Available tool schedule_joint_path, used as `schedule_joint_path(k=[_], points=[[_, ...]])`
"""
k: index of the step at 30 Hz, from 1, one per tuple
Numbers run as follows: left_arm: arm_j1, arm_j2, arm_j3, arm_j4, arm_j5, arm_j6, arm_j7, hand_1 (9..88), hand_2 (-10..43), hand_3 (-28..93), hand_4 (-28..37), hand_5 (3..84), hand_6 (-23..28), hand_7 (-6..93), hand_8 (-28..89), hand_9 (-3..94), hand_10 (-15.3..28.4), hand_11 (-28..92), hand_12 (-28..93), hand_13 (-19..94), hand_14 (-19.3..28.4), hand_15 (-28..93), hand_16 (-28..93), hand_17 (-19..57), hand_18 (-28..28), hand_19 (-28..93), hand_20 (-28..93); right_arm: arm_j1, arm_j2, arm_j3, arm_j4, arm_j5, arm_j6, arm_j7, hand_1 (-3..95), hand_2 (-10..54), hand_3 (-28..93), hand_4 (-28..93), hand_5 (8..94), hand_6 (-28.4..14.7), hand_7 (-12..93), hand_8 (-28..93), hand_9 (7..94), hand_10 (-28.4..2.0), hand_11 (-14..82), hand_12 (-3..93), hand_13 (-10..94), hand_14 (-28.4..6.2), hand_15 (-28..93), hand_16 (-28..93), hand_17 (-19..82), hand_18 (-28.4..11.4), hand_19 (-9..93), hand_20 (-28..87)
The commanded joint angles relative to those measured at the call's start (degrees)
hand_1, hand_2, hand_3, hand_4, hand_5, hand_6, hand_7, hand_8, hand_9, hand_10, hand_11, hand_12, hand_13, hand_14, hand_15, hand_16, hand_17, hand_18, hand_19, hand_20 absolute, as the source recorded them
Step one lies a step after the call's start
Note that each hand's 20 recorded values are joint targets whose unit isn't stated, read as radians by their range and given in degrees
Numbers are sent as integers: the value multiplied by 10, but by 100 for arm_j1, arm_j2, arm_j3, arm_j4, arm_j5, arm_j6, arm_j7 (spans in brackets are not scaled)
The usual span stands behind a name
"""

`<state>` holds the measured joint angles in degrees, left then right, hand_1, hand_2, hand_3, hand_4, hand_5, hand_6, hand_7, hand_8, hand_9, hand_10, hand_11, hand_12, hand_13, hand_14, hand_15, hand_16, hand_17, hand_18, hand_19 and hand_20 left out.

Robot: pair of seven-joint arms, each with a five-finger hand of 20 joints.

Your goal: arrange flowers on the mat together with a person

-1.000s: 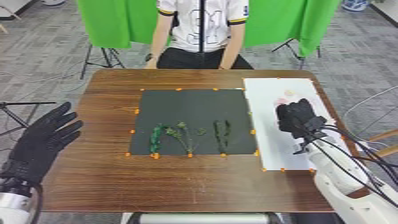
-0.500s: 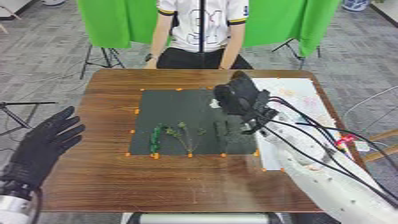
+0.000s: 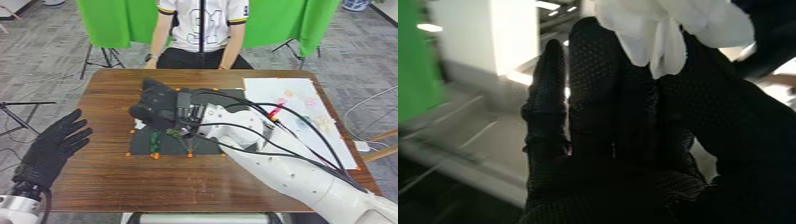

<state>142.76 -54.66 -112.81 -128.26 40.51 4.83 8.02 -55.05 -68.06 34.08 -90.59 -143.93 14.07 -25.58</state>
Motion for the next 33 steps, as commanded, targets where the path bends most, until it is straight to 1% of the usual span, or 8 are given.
schedule_joint_path(k=[1, 2, 4, 6, 12, 18, 28, 33], points=[[-84, 130, 51, 83, -27, 75, 104, 261, -39, 697, -249, 301, 24, 141, -74, 261, 107, 136, 197, 219, 143, 213, 43, -81, 217, 426, 97, 332, -527, -535, 632, -302, 216, 62, 493, -95, 775, -283, 661, 55, 532, 0, 820, -45, 213, 526, 655, -36, 516, 412, 266, -139, 610, 405], [-94, 131, 53, 93, -29, 69, 111, 261, -39, 697, -248, 301, 24, 141, -74, 261, 107, 136, 197, 219, 143, 213, 43, -81, 217, 426, 97, 363, -585, -582, 729, -328, 270, 122, 493, -95, 774, -283, 660, 56, 534, -2, 820, -45, 213, 527, 655, -36, 515, 414, 266, -138, 610, 405], [-60, 132, 46, 69, -23, 117, 128, 261, -40, 698, -248, 300, 24, 141, -74, 260, 107, 136, 198, 219, 143, 213, 43, -82, 217, 426, 97, 455, -684, -741, 914, -336, 494, 357, 493, -95, 775, -283, 659, 56, 537, -5, 820, -44, 211, 528, 654, -36, 514, 415, 265, -139, 610, 406], [-84, 161, 63, 78, -25, 100, 106, 262, -39, 697, -249, 300, 24, 141, -74, 260, 107, 136, 198, 219, 143, 213, 44, -81, 218, 426, 97, 556, -736, -951, 1081, -312, 774, 699, 492, -95, 776, -283, 660, 56, 538, -6, 821, -45, 211, 528, 654, -36, 514, 415, 265, -139, 609, 406], [-134, 205, 97, 106, -15, 78, 108, 261, -39, 697, -248, 300, 24, 142, -74, 260, 107, 136, 197, 218, 143, 214, 44, -81, 217, 425, 96, 456, -991, -851, 1447, -676, 674, 752, 495, -95, 772, -283, 668, 55, 537, -29, 821, -45, 207, 528, 648, -35, 512, 421, 260, -139, 607, 408], [-209, 232, 116, 134, -2, 32, 64, 262, -39, 697, -249, 300, 25, 142, -74, 260, 107, 136, 197, 218, 143, 213, 43, -82, 218, 425, 96, 314, -1152, -729, 1766, -991, 575, 757, 496, -95, 768, -283, 672, 59, 535, -39, 810, -45, 203, 529, 633, -36, 509, 423, 252, -139, 603, 407], [-276, 249, 157, 160, -3, 6, 22, 261, -40, 698, -248, 301, 25, 143, -75, 261, 107, 138, 197, 219, 143, 214, 44, -82, 217, 426, 96, -56, -1260, -364, 1825, -1543, 74, 648, 493, -95, 768, -283, 678, 63, 536, -50, 772, -45, 216, 542, 603, -35, 517, 426, 237, -137, 592, 405], [-306, 252, 158, 174, -1, -13, -3, 261, -39, 697, -249, 302, 26, 143, -75, 261, 108, 139, 197, 218, 144, 216, 44, -82, 217, 426, 96, -52, -1276, -373, 1859, -1557, 60, 711, 492, -95, 767, -283, 679, 64, 535, -49, 764, -46, 218, 536, 595, -35, 519, 423, 234, -136, 588, 405]])
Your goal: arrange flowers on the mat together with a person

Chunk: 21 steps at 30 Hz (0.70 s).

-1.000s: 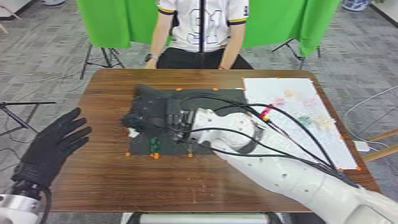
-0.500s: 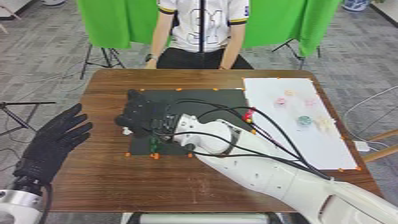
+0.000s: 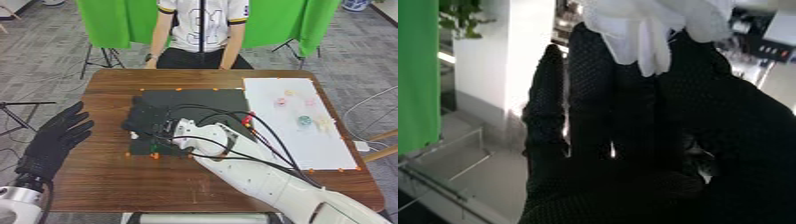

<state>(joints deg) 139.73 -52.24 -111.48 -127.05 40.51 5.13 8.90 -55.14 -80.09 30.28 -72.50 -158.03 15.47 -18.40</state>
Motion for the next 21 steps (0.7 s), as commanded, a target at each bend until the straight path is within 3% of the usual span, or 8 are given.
schedule_joint_path(k=[1, 6, 14, 21], points=[[-5, 13, 27, 56, 3, -45, -92, 261, -39, 698, -249, 302, 26, 143, -75, 261, 108, 139, 197, 217, 144, 216, 43, -82, 218, 426, 96, -51, -89, 17, 66, -148, -62, -15, 492, -95, 767, -283, 679, 64, 536, -48, 762, -46, 219, 537, 594, -35, 518, 423, 233, -137, 587, 405], [-27, 29, 42, 59, 0, -47, -92, 262, -38, 696, -248, 302, 26, 143, -75, 260, 108, 138, 196, 217, 144, 216, 43, -82, 218, 427, 96, -9, -97, -64, 149, -135, 149, 135, 490, -95, 767, -283, 671, 67, 536, -40, 757, -46, 223, 536, 592, -36, 522, 421, 232, -137, 586, 405], [4, 3, 17, 53, 8, -51, -108, 262, -39, 697, -248, 302, 25, 144, -75, 261, 108, 137, 195, 217, 143, 214, 43, -82, 218, 427, 96, -29, -70, 17, 85, -321, -146, 150, 479, -95, 758, -283, 636, 65, 531, -27, 733, -48, 229, 532, 570, -36, 539, 413, 225, -138, 586, 406], [-20, 8, 10, 66, 37, -76, -125, 265, -45, 698, -246, 302, 25, 144, -74, 261, 107, 137, 196, 218, 143, 215, 43, -81, 217, 427, 96, -69, -63, 111, -40, -403, -517, 182, 433, -95, 762, -283, 577, 50, 501, -42, 658, -60, 282, 465, 510, -53, 600, 282, 204, -143, 577, 398]])
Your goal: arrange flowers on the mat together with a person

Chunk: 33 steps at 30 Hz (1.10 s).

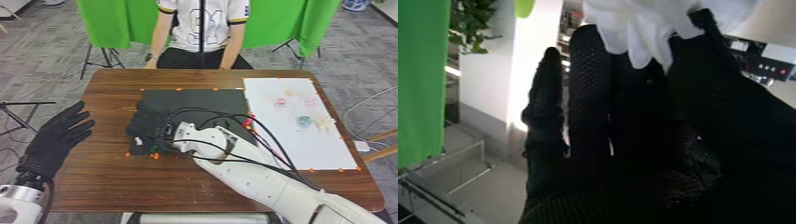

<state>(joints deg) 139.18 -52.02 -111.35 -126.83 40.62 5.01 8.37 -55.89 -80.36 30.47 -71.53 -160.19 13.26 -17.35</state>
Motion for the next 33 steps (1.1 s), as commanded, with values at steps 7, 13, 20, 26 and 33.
schedule_joint_path(k=[7, 13, 20, 26, 33], points=[[34, -16, -6, 44, 28, -71, -92, 265, -44, 696, -245, 302, 25, 145, -75, 261, 108, 139, 197, 217, 143, 213, 42, -81, 217, 426, 95, 10, -40, 161, -187, -176, -384, 212, 403, -95, 782, -283, 557, 46, 468, -33, 612, -68, 348, 403, 490, -57, 605, 260, 195, -145, 575, 394], [77, -50, -31, 27, 7, -62, -63, 265, -44, 696, -246, 302, 26, 143, -75, 261, 108, 138, 196, 218, 143, 214, 43, -82, 217, 427, 95, 14, 46, 247, -391, -87, -636, 272, 339, -95, 838, -283, 556, 47, 410, -142, 569, -81, 423, 307, 472, -63, 608, 250, 180, -152, 571, 390], [112, -82, -65, 14, 20, -71, -74, 265, -45, 696, -246, 302, 25, 144, -75, 262, 109, 138, 196, 218, 143, 215, 43, -81, 216, 426, 95, -53, 157, 342, -708, -130, -1139, 280, 318, -95, 835, -283, 518, 31, 407, -185, 530, -90, 418, 306, 448, -68, 606, 244, 163, -157, 559, 385], [242, -183, -130, -34, 13, -66, -71, 264, -45, 697, -246, 302, 25, 144, -75, 262, 109, 139, 196, 218, 143, 214, 43, -81, 216, 426, 96, -410, 398, 1064, -1526, 553, -1806, 86, 289, -95, 854, -283, 479, 16, 399, -177, 495, -95, 411, 305, 423, -76, 596, 233, 156, -159, 554, 379], [323, -273, -179, -47, 8, -96, -98, 263, -44, 698, -246, 302, 25, 144, -75, 262, 108, 138, 196, 217, 143, 213, 42, -82, 217, 426, 96, -1092, 585, 2503, -2291, 2215, -2466, -315, 306, -95, 865, -283, 427, 11, 388, -171, 450, -95, 363, 293, 391, -72, 508, 210, 144, -165, 533, 364]])
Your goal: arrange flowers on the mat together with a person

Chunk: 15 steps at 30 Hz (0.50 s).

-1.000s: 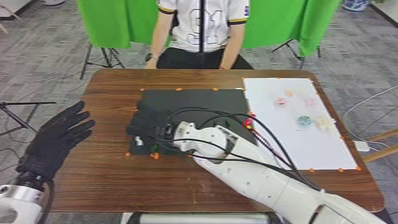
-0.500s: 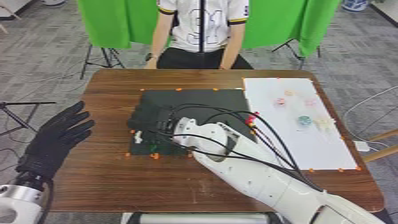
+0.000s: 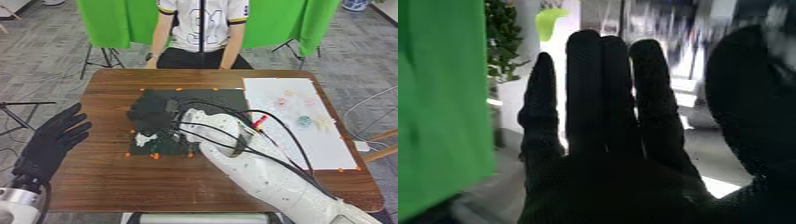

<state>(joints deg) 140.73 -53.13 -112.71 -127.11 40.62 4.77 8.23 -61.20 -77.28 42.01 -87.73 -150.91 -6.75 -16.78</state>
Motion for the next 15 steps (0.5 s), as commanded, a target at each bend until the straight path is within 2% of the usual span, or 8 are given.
schedule_joint_path(k=[1, 8, 11, 15], points=[[156, -168, -43, -20, 7, -77, -120, 264, -44, 697, -246, 302, 25, 145, -75, 262, 108, 138, 196, 217, 143, 213, 43, -82, 217, 426, 96, -692, 329, 1566, -790, 1595, -579, -359, 295, -95, 863, -283, 426, 8, 379, -168, 446, -97, 354, 292, 387, -75, 496, 211, 141, -166, 531, 364], [145, -282, -22, -38, 30, -140, -122, 264, -44, 697, -247, 303, 25, 144, -75, 262, 108, 138, 196, 217, 143, 214, 43, -82, 217, 426, 96, -1636, 1049, 2855, -1446, 4126, -1098, 96, 255, -40, 870, -253, 419, -17, 308, -135, 432, -121, 257, 279, 366, -87, 367, 234, 138, -178, 474, 328], [177, -297, -21, -51, -1, -107, -81, 264, -44, 697, -247, 302, 25, 144, -75, 261, 108, 138, 196, 217, 143, 214, 43, -82, 217, 426, 96, -2082, 1300, 3351, -1662, 5047, -1220, 333, 240, -23, 866, -241, 413, -29, 275, -119, 422, -127, 231, 280, 352, -96, 310, 260, 136, -180, 444, 308], [162, -325, -8, -54, 5, -99, -48, 265, -44, 696, -246, 302, 25, 143, -75, 262, 109, 137, 196, 217, 143, 214, 43, -82, 217, 425, 96, -2733, 1470, 4012, -1877, 6328, -1365, 727, 220, -8, 853, -235, 409, -50, 231, -106, 410, -135, 211, 277, 347, -104, 269, 280, 145, -180, 486, 329]])
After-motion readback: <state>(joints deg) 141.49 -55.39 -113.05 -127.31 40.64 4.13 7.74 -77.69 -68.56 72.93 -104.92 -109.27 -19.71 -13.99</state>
